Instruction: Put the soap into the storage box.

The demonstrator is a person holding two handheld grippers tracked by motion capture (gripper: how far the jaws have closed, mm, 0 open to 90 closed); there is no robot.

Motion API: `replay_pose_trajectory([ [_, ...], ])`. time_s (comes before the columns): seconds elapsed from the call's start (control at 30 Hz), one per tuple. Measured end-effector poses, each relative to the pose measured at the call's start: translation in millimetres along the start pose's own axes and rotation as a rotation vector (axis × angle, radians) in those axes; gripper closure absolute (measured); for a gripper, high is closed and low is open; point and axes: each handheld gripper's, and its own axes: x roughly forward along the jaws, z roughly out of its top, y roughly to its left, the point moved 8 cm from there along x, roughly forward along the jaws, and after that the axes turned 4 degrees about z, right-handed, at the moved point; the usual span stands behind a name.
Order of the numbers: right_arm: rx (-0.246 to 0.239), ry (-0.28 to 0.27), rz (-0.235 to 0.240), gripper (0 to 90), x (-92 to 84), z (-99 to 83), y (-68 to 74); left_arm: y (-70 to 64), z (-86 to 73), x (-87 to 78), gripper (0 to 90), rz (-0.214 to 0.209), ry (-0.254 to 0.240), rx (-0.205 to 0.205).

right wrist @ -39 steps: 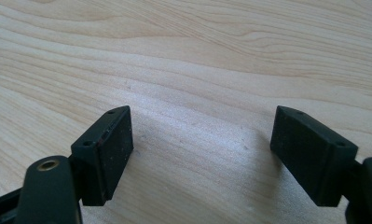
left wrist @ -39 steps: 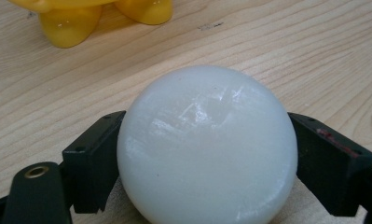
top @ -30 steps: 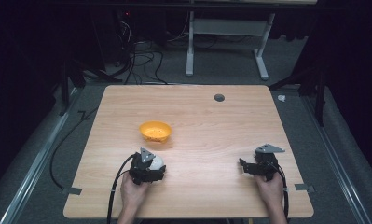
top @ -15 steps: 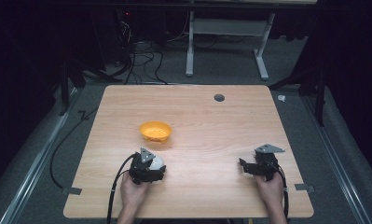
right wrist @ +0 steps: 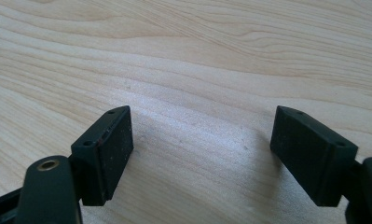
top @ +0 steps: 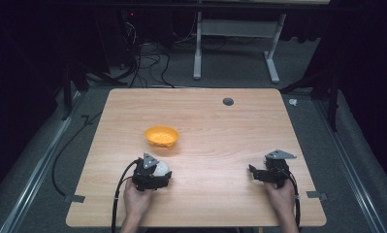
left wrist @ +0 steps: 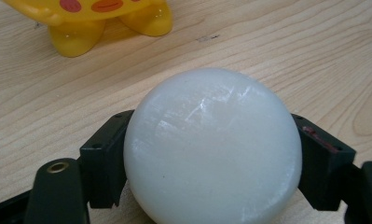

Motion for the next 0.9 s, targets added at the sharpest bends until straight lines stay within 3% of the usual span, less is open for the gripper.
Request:
replay_pose_trajectory([
  [0.6,0.0,0.0,0.0,21.9,0.0,0.0,0.0,-0.1,6.4,-14.4,24.2,-0.054,-0.042,-0.048],
  [0.9,-0.001,-0.001,0.001,21.9,0.0,0.0,0.0,-2.1,12.3,-18.5,24.3,-0.059,-0.038,-0.027],
])
